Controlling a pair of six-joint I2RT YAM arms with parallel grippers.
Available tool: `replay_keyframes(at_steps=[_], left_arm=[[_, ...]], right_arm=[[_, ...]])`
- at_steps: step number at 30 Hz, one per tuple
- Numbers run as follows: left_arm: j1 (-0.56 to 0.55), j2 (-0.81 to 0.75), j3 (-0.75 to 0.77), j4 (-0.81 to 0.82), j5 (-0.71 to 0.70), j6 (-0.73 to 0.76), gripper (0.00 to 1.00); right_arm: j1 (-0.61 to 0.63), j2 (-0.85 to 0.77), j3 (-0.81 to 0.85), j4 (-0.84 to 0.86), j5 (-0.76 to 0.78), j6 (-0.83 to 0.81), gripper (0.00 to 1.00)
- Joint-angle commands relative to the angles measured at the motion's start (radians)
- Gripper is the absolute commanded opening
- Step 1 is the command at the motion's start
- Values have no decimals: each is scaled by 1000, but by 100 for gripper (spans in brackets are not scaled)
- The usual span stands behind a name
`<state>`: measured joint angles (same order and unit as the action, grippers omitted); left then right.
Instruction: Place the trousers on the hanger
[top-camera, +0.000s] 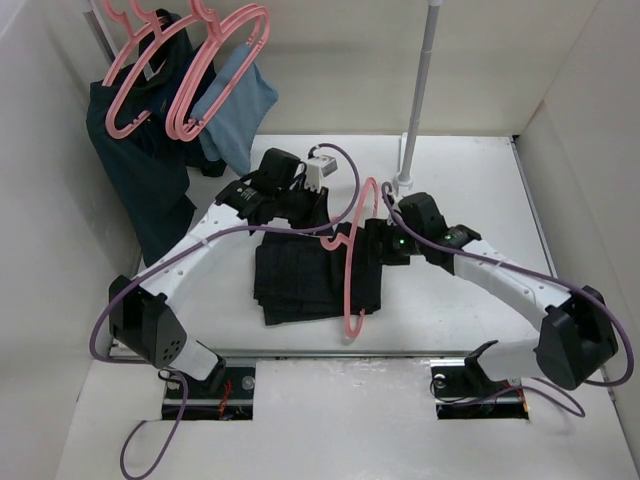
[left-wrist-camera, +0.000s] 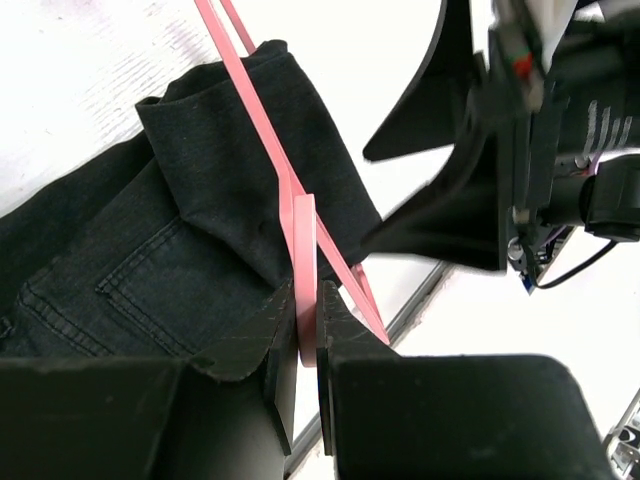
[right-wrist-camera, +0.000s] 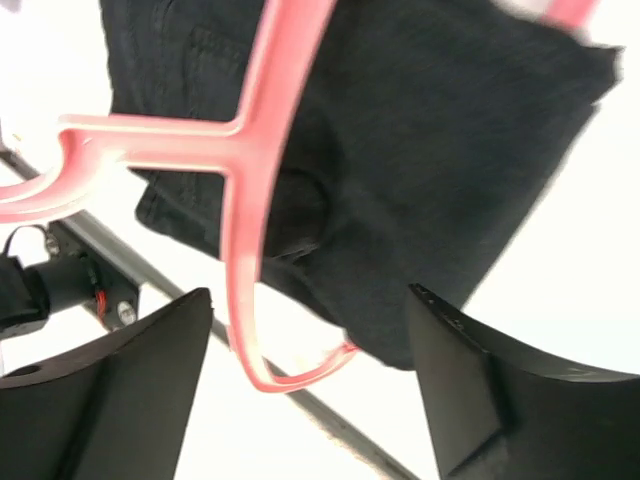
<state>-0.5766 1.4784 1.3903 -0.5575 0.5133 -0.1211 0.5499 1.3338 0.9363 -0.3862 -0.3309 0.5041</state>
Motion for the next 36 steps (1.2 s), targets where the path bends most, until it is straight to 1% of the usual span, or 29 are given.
replay_keyframes(at_steps=[1, 3, 4, 6, 7, 8, 10, 11, 12, 14, 15, 16, 17, 19, 20, 21, 22, 24, 26, 27, 28, 29, 31, 32, 33, 35, 36], left_arm=[[-23, 9, 46, 45, 10, 5, 0], [-23, 22, 56, 45, 10, 5, 0], [-23, 22, 65, 45, 10, 5, 0], [-23, 31, 65, 45, 19, 5, 0], [-23, 31, 65, 45, 19, 5, 2], [-23, 31, 75, 45, 19, 5, 5], [-23, 31, 75, 54, 30, 5, 10], [-23, 31, 75, 54, 30, 5, 17], [-23, 31, 75, 54, 46, 5, 23], [-23, 31, 84, 54, 73, 5, 38], [-23, 31, 84, 54, 73, 15, 45], [-23, 31, 93, 54, 83, 15, 55], [-23, 31, 111, 42, 83, 32, 59], [-23, 17, 136, 31, 57, 70, 65], [-10, 4, 145, 22, 30, 70, 68], [9, -6, 154, 22, 18, 70, 69], [74, -18, 154, 34, 17, 33, 69], [147, -18, 127, 56, 36, -9, 69], [188, 2, 92, 56, 48, -20, 65], [189, 19, 66, 16, 38, 1, 63], [166, 38, 55, -1, 25, 23, 63], [111, 86, 43, -16, 25, 49, 63], [52, 137, 23, -41, 43, 105, 67], [12, 189, 23, -41, 54, 106, 69], [-3, 212, 23, -41, 73, 119, 69], [-23, 249, 55, -32, 112, 129, 73], [-35, 288, 68, -21, 125, 129, 73]], right_arm=[[53, -6, 30, 30, 10, 40, 84], [62, 28, 30, 82, -17, 77, 84], [62, 47, 30, 145, -42, 95, 84], [71, 99, 39, 200, -68, 164, 83], [71, 116, 58, 214, -68, 184, 83], [71, 152, 67, 205, -68, 224, 79], [61, 183, 78, 205, -68, 244, 72], [61, 194, 78, 217, -83, 244, 52], [47, 203, 78, 218, -94, 257, 41], [9, 203, 65, 228, -140, 257, 21], [-8, 190, 50, 239, -158, 257, 1], [-28, 179, 38, 253, -177, 257, 0], [-72, 167, 9, 265, -228, 257, 0], [-120, 130, -20, 314, -301, 232, 0], [-142, 120, -34, 329, -380, 219, 0], [-181, 111, -54, 342, -416, 218, 0], [-198, 99, -54, 354, -445, 191, 0], [-235, 90, -65, 354, -502, 166, 0], [-254, 90, -86, 354, -530, 142, 0], [-254, 90, -87, 354, -548, 142, 0], [-271, 90, -99, 365, -548, 131, 0], [-284, 81, -114, 380, -563, 131, 0], [-298, 81, -126, 394, -577, 131, 0], [-298, 81, -126, 394, -588, 131, 0], [-307, 81, -126, 394, -588, 131, 0], [-308, 81, -126, 403, -599, 131, 0], [-308, 81, -137, 403, -599, 131, 0]])
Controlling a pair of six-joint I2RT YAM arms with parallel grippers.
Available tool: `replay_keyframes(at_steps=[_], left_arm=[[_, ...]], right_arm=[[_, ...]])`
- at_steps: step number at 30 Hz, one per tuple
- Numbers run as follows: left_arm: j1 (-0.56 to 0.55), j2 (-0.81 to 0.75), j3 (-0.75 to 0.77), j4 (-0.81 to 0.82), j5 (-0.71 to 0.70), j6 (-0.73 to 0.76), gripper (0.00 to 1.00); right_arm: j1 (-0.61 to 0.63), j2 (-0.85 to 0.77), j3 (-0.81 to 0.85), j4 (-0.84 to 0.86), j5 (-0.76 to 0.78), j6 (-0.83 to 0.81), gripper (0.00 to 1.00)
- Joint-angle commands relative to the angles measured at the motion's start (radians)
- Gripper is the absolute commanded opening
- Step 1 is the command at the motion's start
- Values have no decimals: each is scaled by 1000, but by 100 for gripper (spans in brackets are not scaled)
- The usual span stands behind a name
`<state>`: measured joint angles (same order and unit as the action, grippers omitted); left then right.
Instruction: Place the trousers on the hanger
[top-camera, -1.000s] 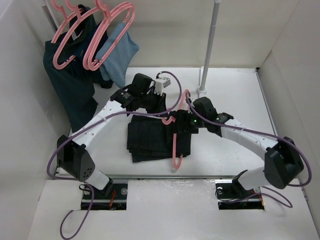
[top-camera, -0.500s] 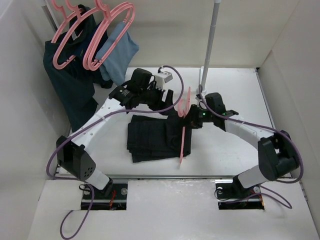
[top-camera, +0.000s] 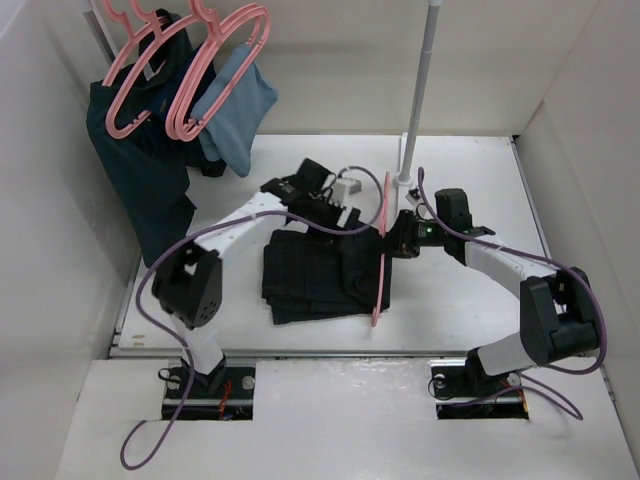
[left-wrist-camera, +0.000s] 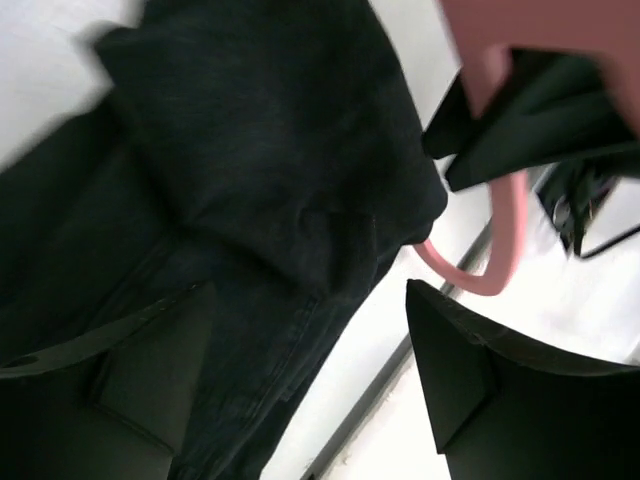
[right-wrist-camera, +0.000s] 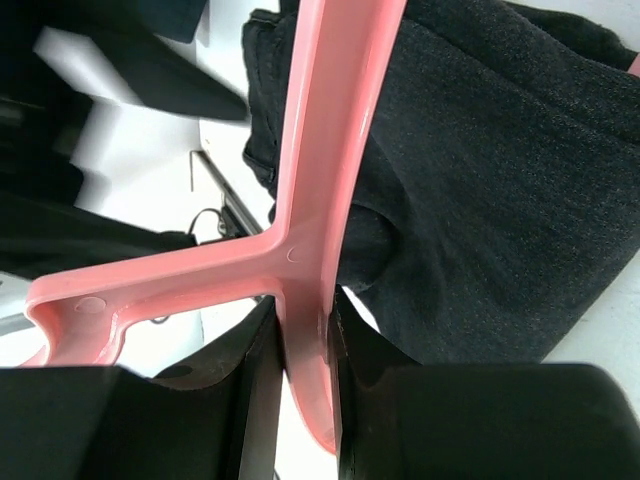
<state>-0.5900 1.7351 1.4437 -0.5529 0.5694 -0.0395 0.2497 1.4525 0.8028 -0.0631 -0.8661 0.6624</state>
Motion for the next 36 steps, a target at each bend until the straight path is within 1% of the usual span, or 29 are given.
replay_keyframes(at_steps=[1, 3, 5, 8, 11, 12, 13, 15, 16, 17, 19, 22, 25, 26, 28, 30, 32, 33, 34, 36], left_arm=[[-22, 55, 29, -25, 84, 47, 75], [-31, 134, 78, -39, 67, 47, 75], [-42, 173, 98, -53, 38, 56, 75], [-66, 216, 98, -65, -64, 56, 75], [-76, 234, 89, -74, -63, 56, 69], [-76, 234, 80, -64, -28, 56, 64], [-89, 234, 80, -53, -10, 56, 45], [-105, 245, 96, -53, 29, 65, 18], [-114, 245, 115, -53, 43, 78, 6], [-114, 245, 124, -65, 55, 78, 0], [-114, 216, 155, -102, 69, 104, 0], [-61, 140, 173, -143, 92, 153, 0], [2, 57, 227, -229, 125, 231, 0], [16, 37, 259, -284, 171, 256, 0], [38, -17, 288, -338, 219, 340, 0], [38, -54, 311, -379, 254, 372, 0], [38, -104, 311, -380, 286, 383, 0], [38, -117, 311, -380, 314, 383, 0], [38, -127, 311, -380, 328, 383, 0], [38, -140, 320, -380, 339, 383, 0]], right_arm=[[-7, -52, -4, 80, -63, -27, 0], [-17, -63, -13, 80, -54, -27, 0], [-17, -72, -23, 80, -45, -27, 0], [-26, -81, -34, 80, -45, -27, 0], [-35, -90, -43, 80, -36, -27, 0], [-35, -90, -43, 80, -36, -27, 0], [-35, -90, -43, 80, -36, -27, 0], [-35, -90, -43, 80, -36, -27, 0], [-44, -90, -43, 80, -36, -27, 0], [-44, -90, -43, 80, -36, -27, 0], [-72, -105, -53, 80, -46, -18, 0], [-115, -156, -86, 80, -56, -9, 0], [-177, -217, -122, 80, -65, 17, 0], [-199, -228, -138, 80, -54, 32, 0], [-199, -237, -152, 80, -38, 42, 0], [-199, -213, -163, 80, -13, 42, 0], [-167, -172, -163, 80, 18, 42, 0], [-152, -159, -163, 80, 59, 42, 0], [-112, -147, -154, 80, 77, 33, 0], [-76, -110, -145, 80, 107, 32, 0]])
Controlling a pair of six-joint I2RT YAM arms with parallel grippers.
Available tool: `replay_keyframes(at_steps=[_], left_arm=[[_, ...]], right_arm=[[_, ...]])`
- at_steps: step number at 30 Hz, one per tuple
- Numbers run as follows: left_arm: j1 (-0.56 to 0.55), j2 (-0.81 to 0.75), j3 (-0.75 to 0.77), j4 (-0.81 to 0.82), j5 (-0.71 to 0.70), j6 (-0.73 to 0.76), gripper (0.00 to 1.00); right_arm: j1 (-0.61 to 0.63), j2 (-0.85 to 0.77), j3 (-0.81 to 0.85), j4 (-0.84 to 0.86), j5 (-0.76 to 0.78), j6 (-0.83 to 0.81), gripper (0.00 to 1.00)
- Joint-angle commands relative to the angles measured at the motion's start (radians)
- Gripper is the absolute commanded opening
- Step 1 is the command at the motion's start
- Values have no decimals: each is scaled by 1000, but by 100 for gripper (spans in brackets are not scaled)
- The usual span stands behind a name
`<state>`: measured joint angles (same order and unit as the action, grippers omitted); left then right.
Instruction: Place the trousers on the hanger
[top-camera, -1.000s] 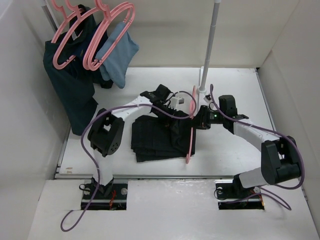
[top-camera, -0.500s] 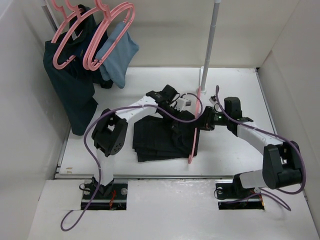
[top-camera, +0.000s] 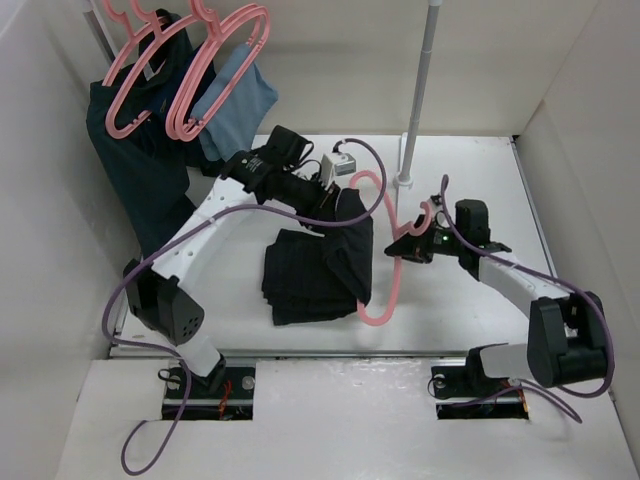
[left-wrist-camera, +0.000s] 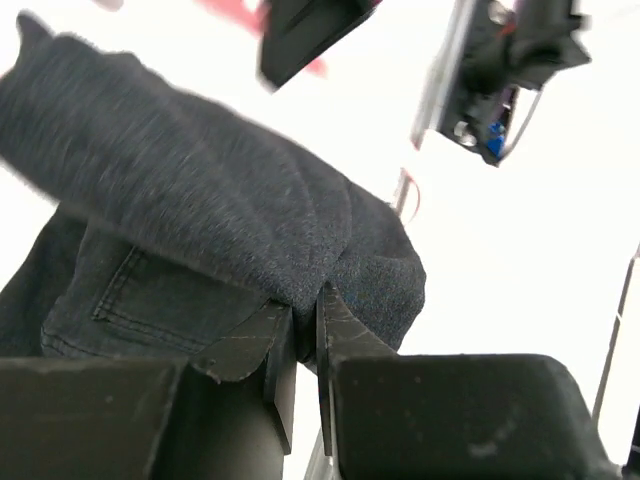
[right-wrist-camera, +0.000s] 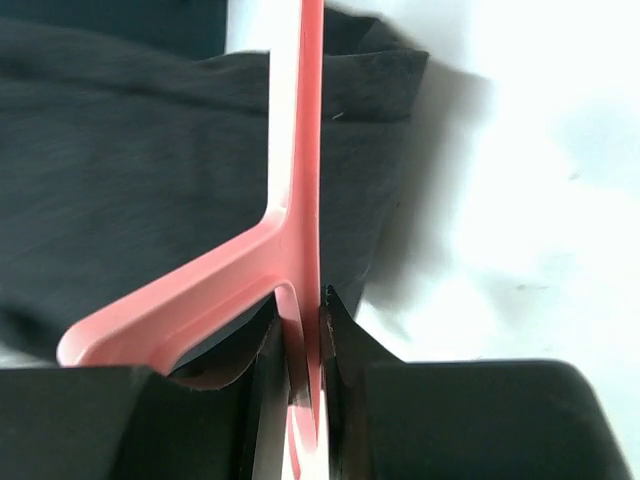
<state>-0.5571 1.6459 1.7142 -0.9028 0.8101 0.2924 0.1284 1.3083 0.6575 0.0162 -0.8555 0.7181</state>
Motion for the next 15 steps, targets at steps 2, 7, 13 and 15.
replay_keyframes(at_steps=[2, 7, 13, 15], left_arm=[[5, -60, 59, -30, 98, 42, 0], [54, -78, 68, -41, 77, 42, 0], [218, -101, 24, -102, -12, 132, 0], [270, -110, -45, -134, -84, 181, 0]], right_arm=[[85, 71, 27, 11, 118, -23, 0], [129, 124, 50, 11, 153, -23, 0], [99, 92, -1, 11, 164, -23, 0], [56, 59, -44, 11, 164, -23, 0]])
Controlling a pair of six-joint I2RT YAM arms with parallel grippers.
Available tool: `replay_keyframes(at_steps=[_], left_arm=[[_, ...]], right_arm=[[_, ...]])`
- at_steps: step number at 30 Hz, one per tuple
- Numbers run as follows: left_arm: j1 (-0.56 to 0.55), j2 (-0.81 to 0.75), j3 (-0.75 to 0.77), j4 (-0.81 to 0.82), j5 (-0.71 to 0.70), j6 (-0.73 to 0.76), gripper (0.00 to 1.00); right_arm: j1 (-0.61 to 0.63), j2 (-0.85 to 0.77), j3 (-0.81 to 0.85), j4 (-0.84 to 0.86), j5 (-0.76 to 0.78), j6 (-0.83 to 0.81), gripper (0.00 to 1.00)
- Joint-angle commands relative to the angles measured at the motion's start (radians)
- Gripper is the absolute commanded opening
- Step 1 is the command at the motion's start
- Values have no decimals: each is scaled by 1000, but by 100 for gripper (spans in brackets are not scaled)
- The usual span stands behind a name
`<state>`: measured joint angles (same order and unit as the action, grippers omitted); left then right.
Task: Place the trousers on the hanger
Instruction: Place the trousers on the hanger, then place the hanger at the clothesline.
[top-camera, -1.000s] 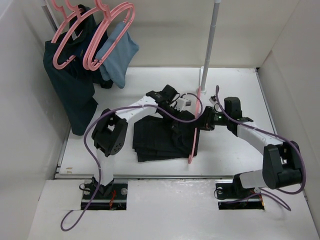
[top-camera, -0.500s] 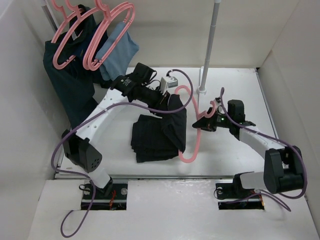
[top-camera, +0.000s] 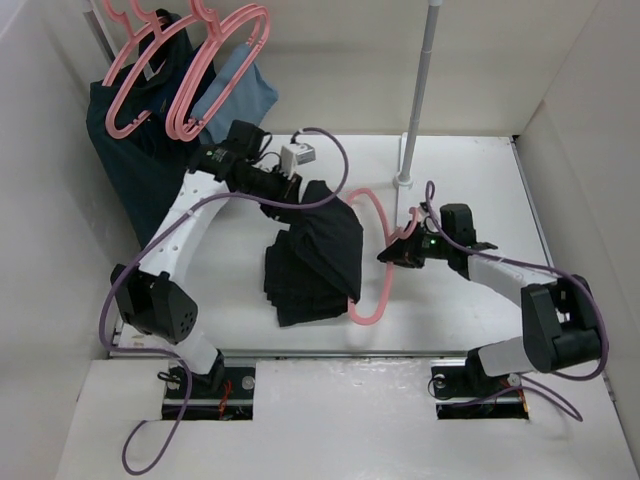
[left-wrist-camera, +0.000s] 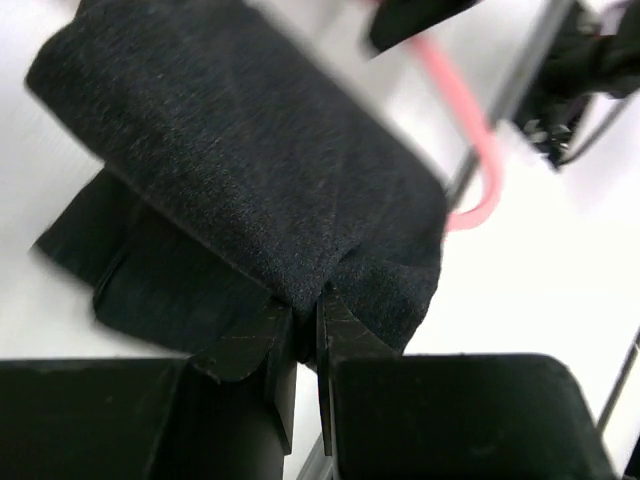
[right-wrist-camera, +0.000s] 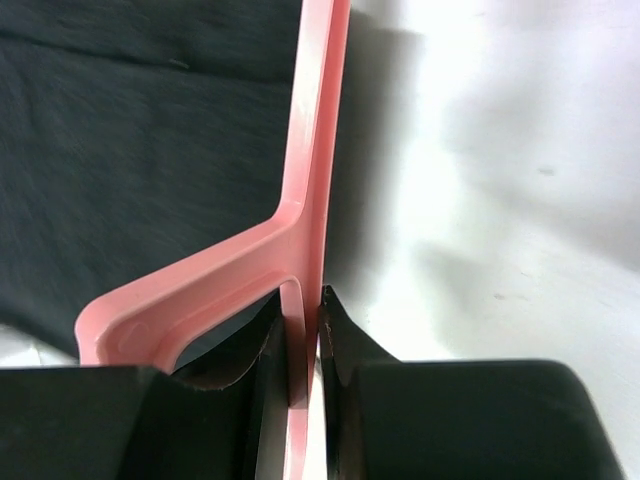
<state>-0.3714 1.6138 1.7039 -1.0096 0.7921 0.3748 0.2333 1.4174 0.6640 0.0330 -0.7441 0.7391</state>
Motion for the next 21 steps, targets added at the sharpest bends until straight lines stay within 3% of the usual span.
replay_keyframes(at_steps=[1, 6, 11, 12, 13, 14, 17, 21], left_arm=[[112, -94, -67, -37, -83, 127, 0], [183, -181, -343, 12, -272, 304, 0], [91, -241, -636, 187, -369, 332, 2], [63, -241, -662, 213, -388, 317, 10], [54, -241, -697, 233, -415, 317, 31], [54, -241, -710, 258, -424, 317, 41], [71, -252, -708, 249, -412, 338, 60], [118, -314, -574, 180, -317, 427, 69]], right_arm=[[-63, -92, -59, -21, 52, -44, 0], [-74, -173, 20, -180, 126, -104, 0], [29, -173, 221, -304, 199, -129, 0], [41, -173, 248, -336, 210, -109, 0], [52, -173, 278, -355, 239, -98, 0], [61, -182, 336, -373, 253, -87, 0], [107, -192, 429, -459, 333, -64, 0], [219, -183, 568, -527, 434, -26, 0]])
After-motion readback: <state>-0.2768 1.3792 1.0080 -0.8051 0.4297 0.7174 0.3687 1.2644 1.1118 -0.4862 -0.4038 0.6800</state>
